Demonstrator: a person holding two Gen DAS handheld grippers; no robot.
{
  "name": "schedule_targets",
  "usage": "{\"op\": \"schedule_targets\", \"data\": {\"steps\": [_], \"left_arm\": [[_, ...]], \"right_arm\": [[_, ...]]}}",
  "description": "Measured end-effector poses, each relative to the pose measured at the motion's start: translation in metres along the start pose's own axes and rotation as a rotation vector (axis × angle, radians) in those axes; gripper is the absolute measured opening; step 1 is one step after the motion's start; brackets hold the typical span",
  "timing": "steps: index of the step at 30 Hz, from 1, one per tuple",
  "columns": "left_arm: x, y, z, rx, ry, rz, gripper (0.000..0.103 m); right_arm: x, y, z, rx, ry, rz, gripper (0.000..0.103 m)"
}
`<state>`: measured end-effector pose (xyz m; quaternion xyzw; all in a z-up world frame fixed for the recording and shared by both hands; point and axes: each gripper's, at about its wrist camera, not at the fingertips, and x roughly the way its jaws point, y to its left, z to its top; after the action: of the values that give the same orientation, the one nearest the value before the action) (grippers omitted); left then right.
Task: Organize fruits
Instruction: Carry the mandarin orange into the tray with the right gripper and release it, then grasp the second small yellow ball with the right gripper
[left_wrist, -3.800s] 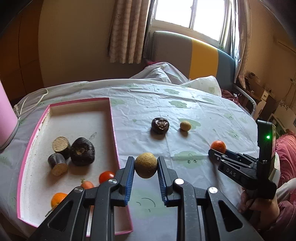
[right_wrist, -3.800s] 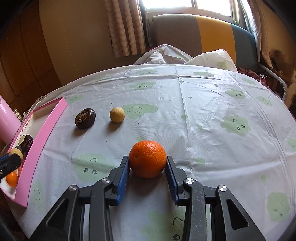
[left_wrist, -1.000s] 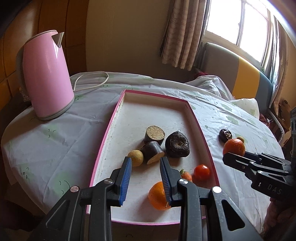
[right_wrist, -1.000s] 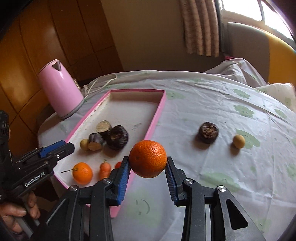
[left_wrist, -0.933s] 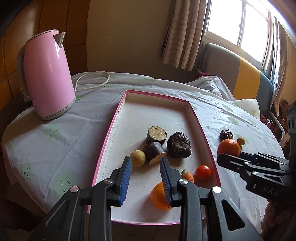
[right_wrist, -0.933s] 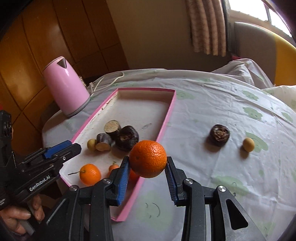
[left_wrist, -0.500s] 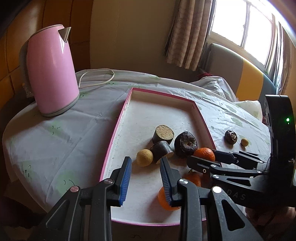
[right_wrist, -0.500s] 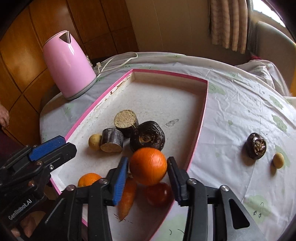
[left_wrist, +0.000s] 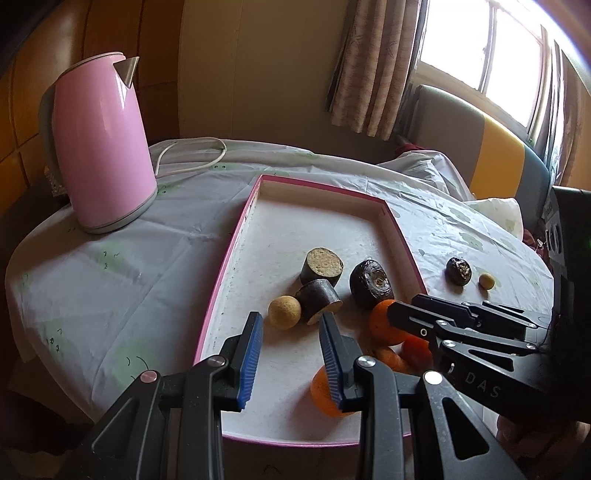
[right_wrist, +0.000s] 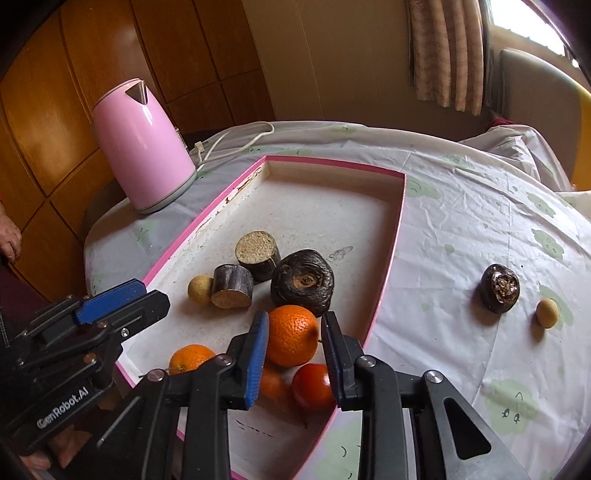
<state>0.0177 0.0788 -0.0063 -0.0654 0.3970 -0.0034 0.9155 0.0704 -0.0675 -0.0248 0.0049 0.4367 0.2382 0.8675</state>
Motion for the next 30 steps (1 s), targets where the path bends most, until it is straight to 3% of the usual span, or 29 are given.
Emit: {"op": "schedule_targets", "data": {"steps": [2,4,9,18,30], "left_arm": [[0.0,-0.001,0.0,0.007,0.0,0.0,0.032],[0.0,-0.003,0.0,0.011,0.003,0.0,0.032],[-0.002,-0.012,0.002,0.031,-0.005,-0.009,0.032],[-0.003,-0.044,0.008,0.096,-0.012,-0.048,0.032],[0.013,-0.125,0.021,0.253,0.015,-0.179,0.032]], "right_arm": [[-0.004,-0.001,-0.001,0.02,-0.006,0.012,0.032],[-0.01,-0.005,-0.002,0.044,-0.022,0.014,0.042],[-0.032,-0.016,-0.009,0.086,-0.081,-0.016,0.05],[-0.061,-0.067,-0.029,0.202,-0.133,-0.127,0.05],[-0.083,-0.176,-0.049,0.433,-0.152,-0.319,0.048]]}}
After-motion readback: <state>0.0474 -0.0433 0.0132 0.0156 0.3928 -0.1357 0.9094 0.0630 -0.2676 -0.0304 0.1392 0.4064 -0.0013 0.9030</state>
